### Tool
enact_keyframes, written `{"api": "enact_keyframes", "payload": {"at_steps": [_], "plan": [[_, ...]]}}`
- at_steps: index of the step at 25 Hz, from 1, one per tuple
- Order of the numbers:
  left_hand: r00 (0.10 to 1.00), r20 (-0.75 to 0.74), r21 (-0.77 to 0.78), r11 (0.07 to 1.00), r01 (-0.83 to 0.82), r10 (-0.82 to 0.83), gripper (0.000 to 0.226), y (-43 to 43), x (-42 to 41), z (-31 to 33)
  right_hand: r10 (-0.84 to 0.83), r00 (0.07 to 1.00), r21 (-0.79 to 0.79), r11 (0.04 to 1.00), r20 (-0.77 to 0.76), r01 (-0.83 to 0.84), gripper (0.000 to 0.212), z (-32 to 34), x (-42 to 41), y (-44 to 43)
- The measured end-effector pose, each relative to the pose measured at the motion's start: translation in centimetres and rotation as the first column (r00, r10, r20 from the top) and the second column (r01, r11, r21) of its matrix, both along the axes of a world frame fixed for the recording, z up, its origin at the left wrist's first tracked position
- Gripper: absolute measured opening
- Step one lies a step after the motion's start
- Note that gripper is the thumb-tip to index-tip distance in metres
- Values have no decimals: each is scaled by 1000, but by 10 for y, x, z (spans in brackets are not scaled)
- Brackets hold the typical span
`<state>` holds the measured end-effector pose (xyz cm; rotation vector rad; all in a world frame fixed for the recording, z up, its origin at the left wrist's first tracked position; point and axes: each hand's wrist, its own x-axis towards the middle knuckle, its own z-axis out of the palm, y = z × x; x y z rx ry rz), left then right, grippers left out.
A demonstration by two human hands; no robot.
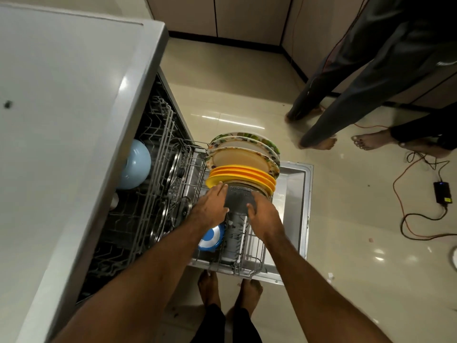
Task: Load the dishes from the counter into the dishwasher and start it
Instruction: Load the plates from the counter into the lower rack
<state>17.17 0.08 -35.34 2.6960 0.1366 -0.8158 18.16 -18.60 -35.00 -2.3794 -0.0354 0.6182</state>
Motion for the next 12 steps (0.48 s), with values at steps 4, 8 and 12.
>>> {"api": "enact_keyframes", "payload": {"at_steps": [4,8,12], "plan": [[997,51,45,998,54,-56,89,4,-16,75,250,961,-78,967,122,-241,59,65,-8,10],[978,171,68,991,112,-123,88,11,-50,143,422,866,-27,902,268,-431,70,132,-28,28],[944,315,83,993,78,-101,79,28,-94,213,511,768,35,824,387,-566,73,184,-56,51]]}}
